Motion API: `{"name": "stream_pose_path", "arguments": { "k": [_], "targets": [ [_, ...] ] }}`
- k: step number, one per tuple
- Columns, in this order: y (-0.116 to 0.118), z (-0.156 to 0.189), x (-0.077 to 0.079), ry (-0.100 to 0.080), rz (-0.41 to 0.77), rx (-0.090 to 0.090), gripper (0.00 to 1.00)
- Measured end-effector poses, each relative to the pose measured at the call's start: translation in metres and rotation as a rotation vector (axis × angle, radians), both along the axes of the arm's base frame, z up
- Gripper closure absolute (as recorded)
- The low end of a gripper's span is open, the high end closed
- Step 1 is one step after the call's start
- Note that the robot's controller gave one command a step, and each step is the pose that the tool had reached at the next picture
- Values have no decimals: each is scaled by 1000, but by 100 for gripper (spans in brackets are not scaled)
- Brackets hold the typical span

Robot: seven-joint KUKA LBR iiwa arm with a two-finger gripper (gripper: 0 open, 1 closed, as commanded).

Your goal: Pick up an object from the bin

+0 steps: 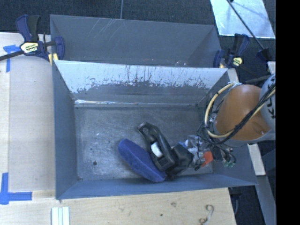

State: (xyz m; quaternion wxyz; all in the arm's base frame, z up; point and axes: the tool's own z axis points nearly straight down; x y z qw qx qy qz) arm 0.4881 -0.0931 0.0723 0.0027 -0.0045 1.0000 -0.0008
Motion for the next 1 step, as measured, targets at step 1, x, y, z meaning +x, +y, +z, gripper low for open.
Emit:
{"name": "stream_pose_path", "arguments": {
  "k": [1],
  "targets": [
    [-49, 157, 18, -7, -132, -2, 100]
  ]
}}
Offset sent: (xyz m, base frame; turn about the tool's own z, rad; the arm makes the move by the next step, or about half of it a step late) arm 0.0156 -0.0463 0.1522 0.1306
